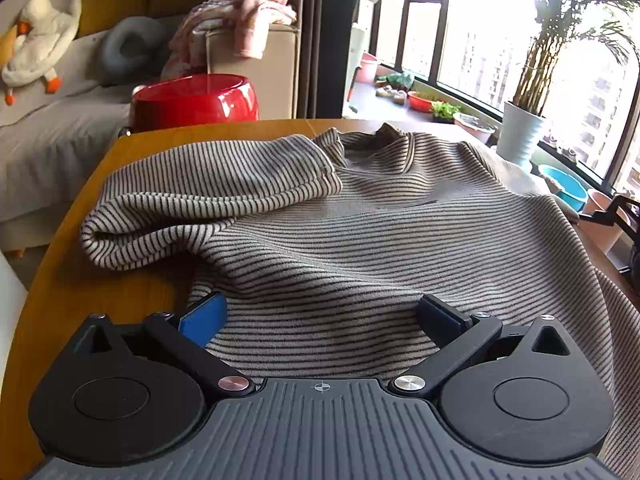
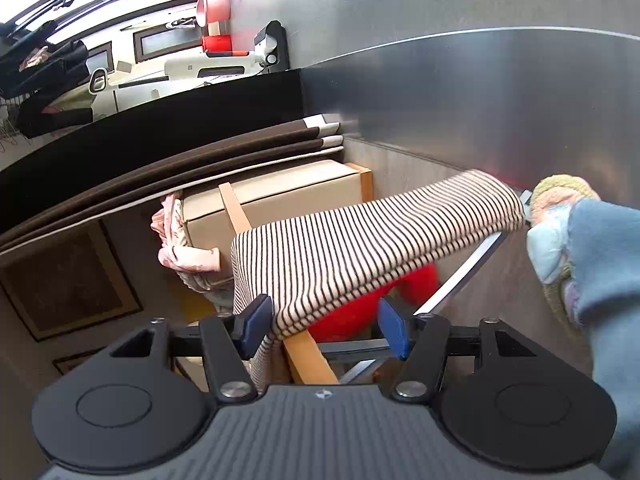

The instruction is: Fold clothes

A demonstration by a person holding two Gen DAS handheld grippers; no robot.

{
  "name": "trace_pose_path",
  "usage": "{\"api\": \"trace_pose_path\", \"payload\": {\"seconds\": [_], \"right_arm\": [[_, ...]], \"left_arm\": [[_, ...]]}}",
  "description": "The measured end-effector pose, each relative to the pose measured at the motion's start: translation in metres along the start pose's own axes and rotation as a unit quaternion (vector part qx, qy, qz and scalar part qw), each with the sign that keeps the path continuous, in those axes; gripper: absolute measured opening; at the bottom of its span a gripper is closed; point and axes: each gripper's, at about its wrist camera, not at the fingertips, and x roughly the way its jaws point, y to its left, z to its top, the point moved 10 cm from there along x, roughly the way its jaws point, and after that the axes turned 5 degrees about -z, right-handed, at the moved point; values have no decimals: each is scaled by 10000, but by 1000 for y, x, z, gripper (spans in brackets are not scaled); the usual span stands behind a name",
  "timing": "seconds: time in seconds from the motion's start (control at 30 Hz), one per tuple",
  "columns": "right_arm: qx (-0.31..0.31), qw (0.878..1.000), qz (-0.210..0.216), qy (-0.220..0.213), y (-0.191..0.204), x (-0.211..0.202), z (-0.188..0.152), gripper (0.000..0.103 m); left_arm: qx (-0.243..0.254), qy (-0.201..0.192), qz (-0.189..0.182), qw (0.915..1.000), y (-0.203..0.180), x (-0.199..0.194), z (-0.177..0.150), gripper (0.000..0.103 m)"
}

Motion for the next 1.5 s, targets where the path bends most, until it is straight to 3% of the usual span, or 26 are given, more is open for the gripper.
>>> {"api": "trace_pose_path", "payload": {"seconds": [0.1,0.17,0.23,0.3,0.37,0.47,0.57,0.63,0.73,0.8,0.87,0.9,0.93,0.97,1.0,1.03,1.13,1.2,1.33,1.5], "right_arm": [[-221,9992,321,-24,18,10,8,58],[-768,9961,311,-307,39,5,15,28],[-1191,9908,299,-564,62,-7,18,15],[-1764,9800,408,-831,94,-22,11,13],[-2762,9547,333,-1055,138,-31,-16,13],[-4254,8966,98,-1225,198,-33,-66,13],[-5496,8296,-399,-899,222,-1,-133,13],[-6160,7804,-938,-512,209,34,-174,13],[-6958,6943,-1838,-45,167,80,-216,13],[-7286,6500,-2160,-26,143,90,-229,13],[-7585,6029,-2474,-8,120,100,-243,14],[-7714,5814,-2586,-44,112,102,-249,14],[-7815,5678,-2579,-209,113,98,-252,18],[-7911,5539,-2570,-375,115,94,-255,27],[-7994,5416,-2543,-552,119,90,-257,32],[-8043,5355,-2475,-712,126,87,-256,40],[-8147,5249,-2354,-734,128,92,-266,47],[-8214,5177,-2273,-749,129,96,-273,53],[-8344,5031,-2110,-778,132,103,-286,53],[-8500,4844,-1904,-813,136,113,-303,53]], "left_arm": [[59,27,58,10000,-2,1,-1,103],[58,27,63,10000,-2,0,-1,103],[38,12,47,10000,-1,0,-1,103],[-17,-24,0,10000,0,-1,-1,103],[-96,-68,-62,9999,1,-3,0,103],[-175,-126,-135,9997,3,-5,1,103],[-171,-328,-244,9990,3,-10,11,103],[35,-563,-161,9983,5,-17,23,103],[809,-808,251,9931,6,-15,45,103],[1265,-784,572,9872,11,-3,55,103],[1451,-643,648,9852,14,15,60,103],[1538,-572,681,9841,16,24,62,103],[1491,-501,653,9854,19,32,63,103],[1427,-431,617,9869,21,39,63,102],[1363,-360,580,9883,23,47,64,95],[1248,-374,555,9899,26,49,66,87],[1110,-439,644,9908,35,53,74,57],[989,-427,680,9919,43,55,76,26],[664,-682,771,9925,66,40,87,14],[491,-1119,993,9875,94,7,111,11]]}}
